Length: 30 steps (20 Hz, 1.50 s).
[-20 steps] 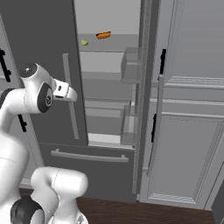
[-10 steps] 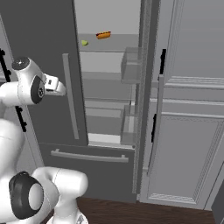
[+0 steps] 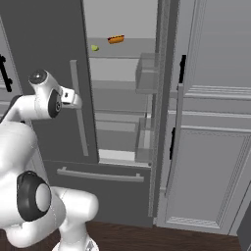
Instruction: Grab a lemon wedge from the fridge and one ice cube from the ice bowl, and put them in the glass of lemonade.
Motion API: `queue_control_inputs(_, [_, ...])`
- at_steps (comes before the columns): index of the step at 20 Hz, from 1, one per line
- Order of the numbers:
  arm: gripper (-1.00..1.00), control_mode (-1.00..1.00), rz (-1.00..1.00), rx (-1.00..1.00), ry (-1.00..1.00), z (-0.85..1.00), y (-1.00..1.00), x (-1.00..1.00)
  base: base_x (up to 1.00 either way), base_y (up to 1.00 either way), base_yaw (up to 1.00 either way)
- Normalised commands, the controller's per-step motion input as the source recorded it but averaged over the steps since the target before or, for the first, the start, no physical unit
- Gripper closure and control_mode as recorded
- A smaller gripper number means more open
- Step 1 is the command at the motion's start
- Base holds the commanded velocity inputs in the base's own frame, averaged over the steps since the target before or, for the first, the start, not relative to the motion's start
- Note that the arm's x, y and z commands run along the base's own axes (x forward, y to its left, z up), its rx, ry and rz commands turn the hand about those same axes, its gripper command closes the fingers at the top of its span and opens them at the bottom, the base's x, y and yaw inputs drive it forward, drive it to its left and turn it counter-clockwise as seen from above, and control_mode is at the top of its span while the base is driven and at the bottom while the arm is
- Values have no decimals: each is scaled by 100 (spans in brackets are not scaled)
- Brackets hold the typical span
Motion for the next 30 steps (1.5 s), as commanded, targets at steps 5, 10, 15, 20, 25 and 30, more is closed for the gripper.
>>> queue_control_inputs(5, [-100,-100,0,0,0,-24,-4,68,0,0,0])
queue_control_inputs(10, [-100,-100,0,0,0,-23,0,66,0,0,0])
queue_control_inputs(15, [-100,-100,0,0,0,-26,0,62,0,0,0])
queue_control_inputs(20, [-100,-100,0,0,0,-23,0,51,0,0,0])
queue_control_inputs(25, [-100,-100,0,0,0,-17,0,48,0,0,0])
queue_control_inputs(30, [-100,-100,0,0,-8,-23,4,51,0,0,0])
